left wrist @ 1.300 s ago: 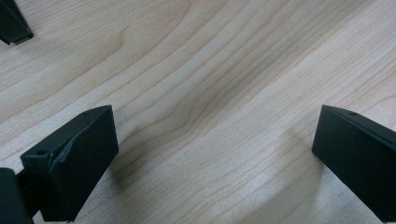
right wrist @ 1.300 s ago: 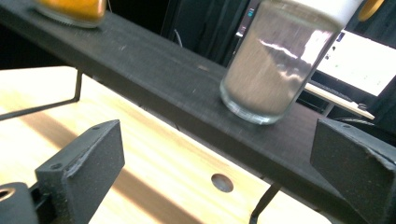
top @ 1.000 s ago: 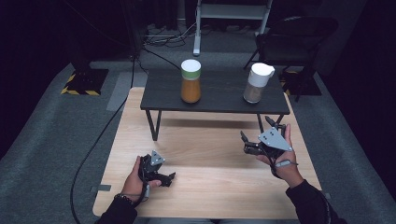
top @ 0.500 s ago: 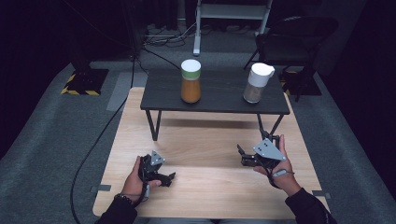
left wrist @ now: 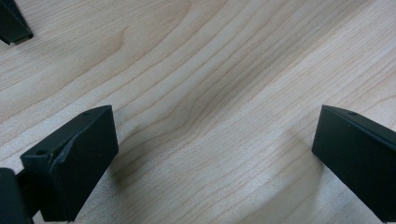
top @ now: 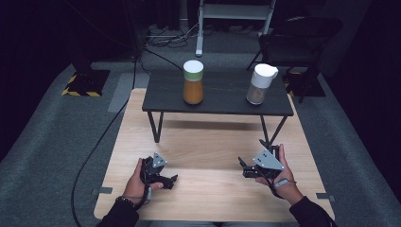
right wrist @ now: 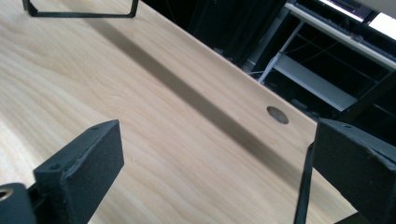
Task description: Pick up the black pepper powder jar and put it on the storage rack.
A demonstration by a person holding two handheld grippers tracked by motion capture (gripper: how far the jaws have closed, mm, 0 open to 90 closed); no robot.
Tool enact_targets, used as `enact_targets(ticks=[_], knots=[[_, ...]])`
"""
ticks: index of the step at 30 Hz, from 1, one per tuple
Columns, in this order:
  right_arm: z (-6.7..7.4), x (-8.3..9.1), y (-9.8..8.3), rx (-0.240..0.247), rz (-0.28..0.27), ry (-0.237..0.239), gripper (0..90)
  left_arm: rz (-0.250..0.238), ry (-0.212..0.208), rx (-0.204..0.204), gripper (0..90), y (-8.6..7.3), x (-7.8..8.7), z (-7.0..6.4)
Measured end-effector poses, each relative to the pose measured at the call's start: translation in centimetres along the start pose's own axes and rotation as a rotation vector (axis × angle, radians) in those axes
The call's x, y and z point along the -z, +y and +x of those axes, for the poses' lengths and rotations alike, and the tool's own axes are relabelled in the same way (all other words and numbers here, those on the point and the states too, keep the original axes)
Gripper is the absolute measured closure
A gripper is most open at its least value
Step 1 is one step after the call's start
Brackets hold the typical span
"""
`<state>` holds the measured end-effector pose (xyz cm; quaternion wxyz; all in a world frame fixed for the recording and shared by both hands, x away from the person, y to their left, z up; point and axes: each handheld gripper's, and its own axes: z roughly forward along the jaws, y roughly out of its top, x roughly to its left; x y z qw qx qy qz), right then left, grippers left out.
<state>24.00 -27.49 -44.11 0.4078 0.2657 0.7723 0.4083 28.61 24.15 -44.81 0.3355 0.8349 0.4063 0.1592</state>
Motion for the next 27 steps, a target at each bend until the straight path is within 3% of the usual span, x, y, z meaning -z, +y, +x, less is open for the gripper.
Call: enact_targets(ticks=[17,27], knots=[[-0.1,0.1,-1.5,0.002,0.099,0.07,2.5,0.0,-0.001,0.001,0.4,0.0,0.0,0.0],[-1.0,0.7,-2.5,-0.004,0.144,0.112,2.5,0.0,-0.001,0.001,0.4,0.0,0.0,0.0]])
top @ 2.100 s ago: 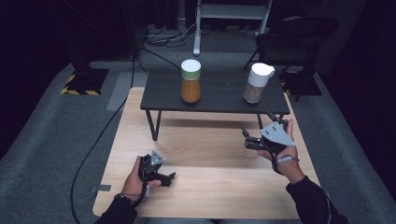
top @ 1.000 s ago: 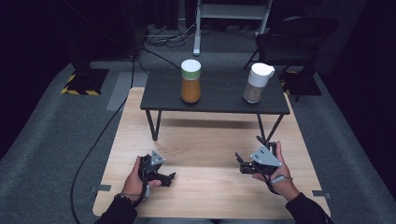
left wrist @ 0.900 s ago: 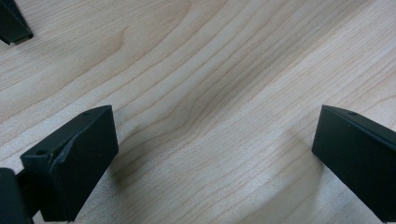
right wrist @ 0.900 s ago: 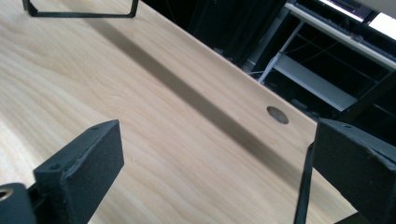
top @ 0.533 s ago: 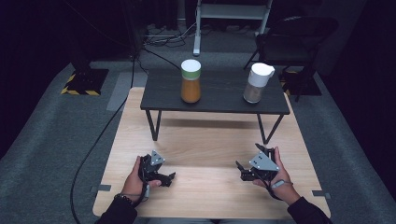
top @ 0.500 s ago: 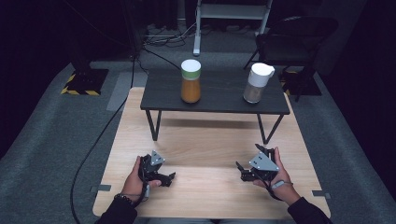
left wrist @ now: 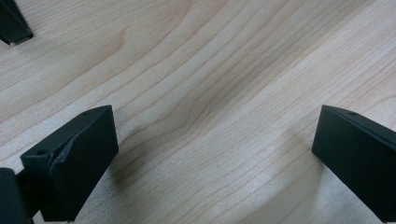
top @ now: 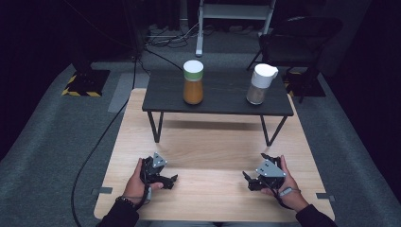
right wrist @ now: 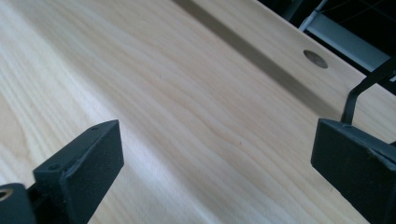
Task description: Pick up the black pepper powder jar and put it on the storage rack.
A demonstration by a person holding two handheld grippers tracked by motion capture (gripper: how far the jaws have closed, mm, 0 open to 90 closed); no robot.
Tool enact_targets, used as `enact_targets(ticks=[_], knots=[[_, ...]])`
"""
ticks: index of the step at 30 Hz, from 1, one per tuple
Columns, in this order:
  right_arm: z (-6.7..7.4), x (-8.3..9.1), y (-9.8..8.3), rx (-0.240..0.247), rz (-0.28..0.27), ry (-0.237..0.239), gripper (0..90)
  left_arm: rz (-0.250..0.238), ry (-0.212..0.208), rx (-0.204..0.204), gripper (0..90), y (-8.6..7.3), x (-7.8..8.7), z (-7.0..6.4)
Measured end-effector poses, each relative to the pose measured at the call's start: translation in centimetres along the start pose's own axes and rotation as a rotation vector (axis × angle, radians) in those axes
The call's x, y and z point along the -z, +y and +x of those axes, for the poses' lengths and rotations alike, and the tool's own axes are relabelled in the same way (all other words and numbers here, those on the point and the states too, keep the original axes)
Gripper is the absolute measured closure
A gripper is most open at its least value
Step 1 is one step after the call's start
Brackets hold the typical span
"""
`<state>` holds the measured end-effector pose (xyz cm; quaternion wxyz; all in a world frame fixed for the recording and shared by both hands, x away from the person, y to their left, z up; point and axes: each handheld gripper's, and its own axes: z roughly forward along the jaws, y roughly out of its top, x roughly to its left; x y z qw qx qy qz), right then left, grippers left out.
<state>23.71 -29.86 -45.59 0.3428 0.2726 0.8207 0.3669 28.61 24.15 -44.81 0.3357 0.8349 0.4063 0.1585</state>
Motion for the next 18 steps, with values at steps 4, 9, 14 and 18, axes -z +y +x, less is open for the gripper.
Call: enact_targets(ticks=[4,9,14,18], knots=[[-0.7,0.2,-0.4,-0.021,0.013,0.032,2.5,0.0,0.0,0.001,0.4,0.0,0.0,0.0],[-1.3,0.2,-0.6,-0.028,0.043,0.061,2.5,0.0,0.0,0.001,0.4,0.0,0.0,0.0],[-2.1,0.1,-0.9,-0.045,0.067,0.079,2.5,0.0,0.0,0.0,0.4,0.0,0.0,0.0],[-2.5,-0.1,-1.0,-0.05,0.091,0.099,2.5,0.0,0.0,0.0,0.4,0.0,0.0,0.0]])
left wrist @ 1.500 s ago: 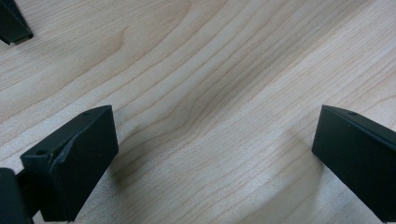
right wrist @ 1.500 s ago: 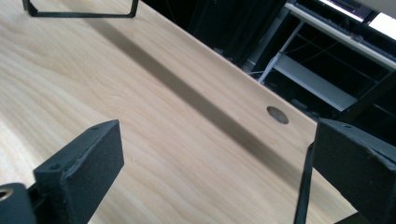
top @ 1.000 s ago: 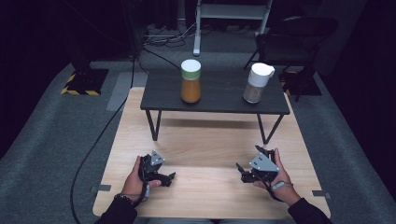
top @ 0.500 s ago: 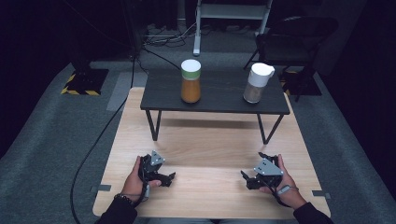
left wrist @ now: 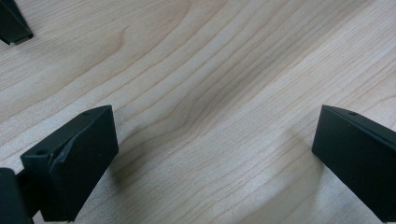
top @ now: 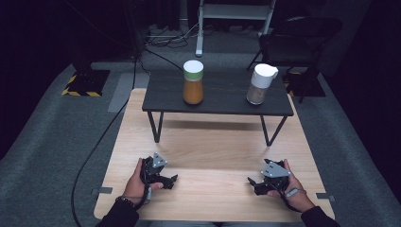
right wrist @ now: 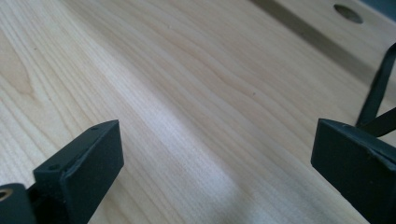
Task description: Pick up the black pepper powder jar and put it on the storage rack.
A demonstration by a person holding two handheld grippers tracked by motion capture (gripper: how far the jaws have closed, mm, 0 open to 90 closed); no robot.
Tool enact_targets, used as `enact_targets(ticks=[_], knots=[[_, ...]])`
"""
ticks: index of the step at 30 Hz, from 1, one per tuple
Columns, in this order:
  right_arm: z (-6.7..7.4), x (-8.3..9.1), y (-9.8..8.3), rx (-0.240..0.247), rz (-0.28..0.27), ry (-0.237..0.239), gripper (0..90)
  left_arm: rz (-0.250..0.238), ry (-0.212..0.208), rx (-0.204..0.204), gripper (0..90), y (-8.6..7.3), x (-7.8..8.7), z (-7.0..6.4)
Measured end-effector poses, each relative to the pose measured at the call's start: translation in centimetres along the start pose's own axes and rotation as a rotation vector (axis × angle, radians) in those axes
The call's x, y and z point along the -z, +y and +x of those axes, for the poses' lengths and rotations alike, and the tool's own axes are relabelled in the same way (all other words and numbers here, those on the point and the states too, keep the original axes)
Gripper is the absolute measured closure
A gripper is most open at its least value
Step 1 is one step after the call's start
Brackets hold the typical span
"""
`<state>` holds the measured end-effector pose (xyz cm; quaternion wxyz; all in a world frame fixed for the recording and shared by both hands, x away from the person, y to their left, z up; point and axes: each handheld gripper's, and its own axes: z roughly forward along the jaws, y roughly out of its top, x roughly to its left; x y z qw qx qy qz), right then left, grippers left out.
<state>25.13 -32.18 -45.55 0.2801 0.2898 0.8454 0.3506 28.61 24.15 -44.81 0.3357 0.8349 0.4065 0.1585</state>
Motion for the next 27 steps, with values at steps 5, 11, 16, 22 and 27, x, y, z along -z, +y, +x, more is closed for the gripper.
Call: enact_targets(ticks=[5,11,16,22,27], knots=[[-0.6,-0.2,0.1,-0.012,0.026,0.026,2.5,0.0,0.0,0.0,0.4,0.0,0.0,0.0],[-1.5,-0.3,-0.1,-0.041,0.037,0.054,2.5,0.0,0.0,0.0,0.4,0.0,0.0,0.0],[-2.7,-0.4,-0.3,-0.082,0.047,0.094,1.9,0.0,0.0,0.0,0.4,0.0,0.0,0.0],[-4.2,-0.6,-0.3,-0.126,0.074,0.139,0.5,0.0,0.0,0.0,0.4,0.0,0.0,0.0],[-5.6,-0.8,-0.4,-0.164,0.095,0.182,0.5,0.0,0.0,0.0,0.4,0.0,0.0,0.0]])
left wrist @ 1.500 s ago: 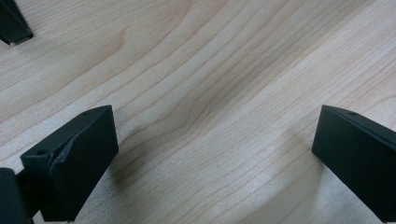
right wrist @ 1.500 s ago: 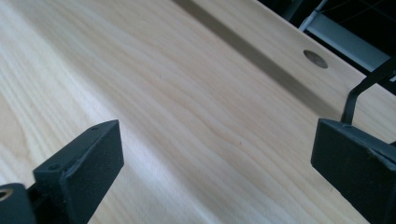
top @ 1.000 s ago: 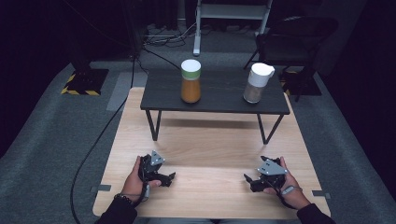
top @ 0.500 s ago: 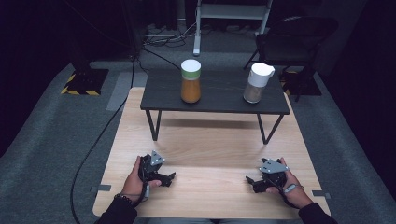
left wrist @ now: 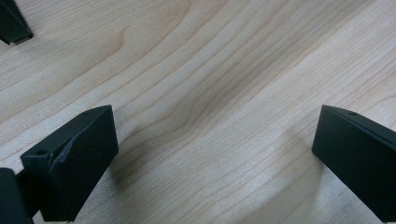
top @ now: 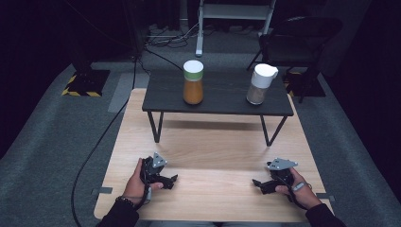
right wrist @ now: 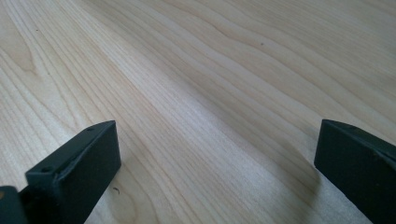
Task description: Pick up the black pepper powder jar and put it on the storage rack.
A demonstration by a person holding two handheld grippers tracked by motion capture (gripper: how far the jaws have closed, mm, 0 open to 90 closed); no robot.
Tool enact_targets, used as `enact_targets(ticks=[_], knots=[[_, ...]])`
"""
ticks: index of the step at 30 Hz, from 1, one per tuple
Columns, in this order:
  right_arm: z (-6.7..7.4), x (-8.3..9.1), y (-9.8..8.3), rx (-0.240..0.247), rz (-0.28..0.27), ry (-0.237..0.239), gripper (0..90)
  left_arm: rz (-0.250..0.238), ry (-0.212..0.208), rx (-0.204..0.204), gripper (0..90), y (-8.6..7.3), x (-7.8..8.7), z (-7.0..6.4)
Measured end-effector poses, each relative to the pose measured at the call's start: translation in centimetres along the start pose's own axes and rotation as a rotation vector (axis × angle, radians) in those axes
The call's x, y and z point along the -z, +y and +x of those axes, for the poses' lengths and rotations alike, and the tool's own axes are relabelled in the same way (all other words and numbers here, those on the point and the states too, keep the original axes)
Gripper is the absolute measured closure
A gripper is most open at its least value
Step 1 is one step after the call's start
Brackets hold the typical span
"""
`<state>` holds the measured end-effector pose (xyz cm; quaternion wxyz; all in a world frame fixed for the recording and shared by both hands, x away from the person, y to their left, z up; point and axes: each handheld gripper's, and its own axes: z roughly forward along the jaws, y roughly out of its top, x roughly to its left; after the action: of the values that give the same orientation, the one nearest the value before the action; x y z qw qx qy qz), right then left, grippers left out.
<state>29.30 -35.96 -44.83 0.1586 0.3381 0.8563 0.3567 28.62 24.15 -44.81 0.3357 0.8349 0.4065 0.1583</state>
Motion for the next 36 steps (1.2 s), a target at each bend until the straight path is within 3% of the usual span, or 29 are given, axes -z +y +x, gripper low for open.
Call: enact_targets(ticks=[9,36], knots=[[-0.93,0.12,-0.12,-0.006,0.005,0.017,0.4,0.0,0.0,0.0,0.4,0.0,0.0,0.0],[-0.98,0.11,-0.12,-0.008,0.005,0.018,0.2,-0.001,-0.003,-0.004,0.4,0.03,-0.05,0.09]])
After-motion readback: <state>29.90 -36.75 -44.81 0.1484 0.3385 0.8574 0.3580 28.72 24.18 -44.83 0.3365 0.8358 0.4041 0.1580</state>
